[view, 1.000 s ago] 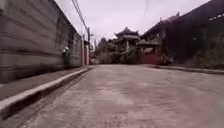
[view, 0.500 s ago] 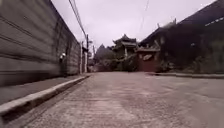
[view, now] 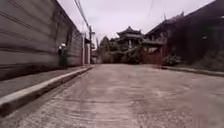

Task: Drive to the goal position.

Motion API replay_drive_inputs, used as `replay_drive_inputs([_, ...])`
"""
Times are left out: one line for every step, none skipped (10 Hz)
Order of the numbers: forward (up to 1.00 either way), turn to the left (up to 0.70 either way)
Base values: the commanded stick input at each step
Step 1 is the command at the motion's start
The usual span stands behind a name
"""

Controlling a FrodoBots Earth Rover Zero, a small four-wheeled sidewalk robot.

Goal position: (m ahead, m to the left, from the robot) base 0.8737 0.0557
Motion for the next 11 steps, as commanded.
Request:
replay_drive_inputs([0.00,0.00])
replay_drive_inputs([0.00,0.00])
replay_drive_inputs([0.00,0.00])
replay_drive_inputs([0.00,0.00])
replay_drive_inputs([0.00,0.00])
replay_drive_inputs([0.00,0.00])
replay_drive_inputs([0.00,0.01])
replay_drive_inputs([0.00,0.04])
replay_drive_inputs([0.00,0.01])
replay_drive_inputs([0.00,0.00])
replay_drive_inputs([0.00,0.00])
